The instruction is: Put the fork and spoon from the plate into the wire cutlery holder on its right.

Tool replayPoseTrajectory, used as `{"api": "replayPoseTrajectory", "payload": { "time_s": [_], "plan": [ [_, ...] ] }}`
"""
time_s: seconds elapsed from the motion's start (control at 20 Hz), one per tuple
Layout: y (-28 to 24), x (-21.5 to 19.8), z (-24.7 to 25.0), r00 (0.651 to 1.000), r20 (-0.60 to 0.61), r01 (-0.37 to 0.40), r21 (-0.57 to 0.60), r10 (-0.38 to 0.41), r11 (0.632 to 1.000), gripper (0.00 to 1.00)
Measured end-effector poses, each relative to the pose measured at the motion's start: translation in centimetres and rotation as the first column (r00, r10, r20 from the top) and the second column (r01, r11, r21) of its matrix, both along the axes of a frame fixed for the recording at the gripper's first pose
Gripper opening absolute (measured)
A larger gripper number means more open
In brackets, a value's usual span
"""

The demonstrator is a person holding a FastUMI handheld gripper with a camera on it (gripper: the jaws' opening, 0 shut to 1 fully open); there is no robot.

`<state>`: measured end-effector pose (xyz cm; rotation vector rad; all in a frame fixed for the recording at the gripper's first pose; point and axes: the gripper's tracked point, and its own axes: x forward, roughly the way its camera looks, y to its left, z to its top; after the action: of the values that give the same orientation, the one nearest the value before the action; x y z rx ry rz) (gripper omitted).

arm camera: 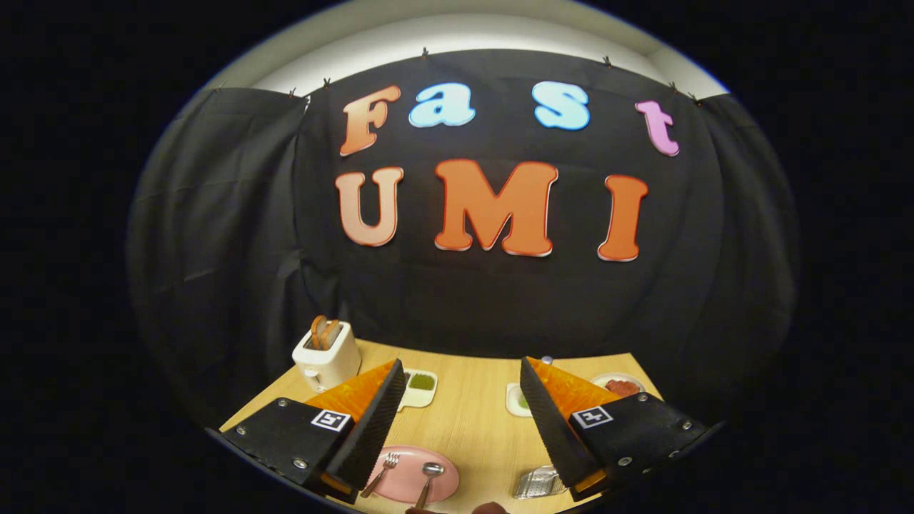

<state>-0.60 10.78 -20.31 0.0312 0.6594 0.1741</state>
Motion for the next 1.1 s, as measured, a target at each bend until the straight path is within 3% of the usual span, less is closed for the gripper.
{"api": "replayPoseTrajectory", "payload": {
  "time_s": [0.2, 0.35, 0.65, 0.75, 0.95, 1.1],
  "plan": [
    [2.0, -2.3, -5.4, 0.980, -0.197, -0.030, 0.023, 0.034, 0.999, 0.97],
    [2.7, -4.5, -9.6, 0.938, -0.342, -0.054, 0.013, 0.055, 0.998, 0.97],
    [4.8, -9.1, -16.0, 0.825, -0.557, -0.098, 0.024, 0.095, 0.995, 0.93],
    [4.4, -10.8, -18.1, 0.787, -0.612, -0.116, -0.019, 0.080, 0.993, 0.92],
    [5.1, -14.6, -21.5, 0.677, -0.734, -0.109, -0.036, 0.048, 0.993, 0.89],
    [5.2, -16.5, -23.6, 0.628, -0.778, -0.098, -0.077, 0.001, 0.992, 0.84]
  ]
}}
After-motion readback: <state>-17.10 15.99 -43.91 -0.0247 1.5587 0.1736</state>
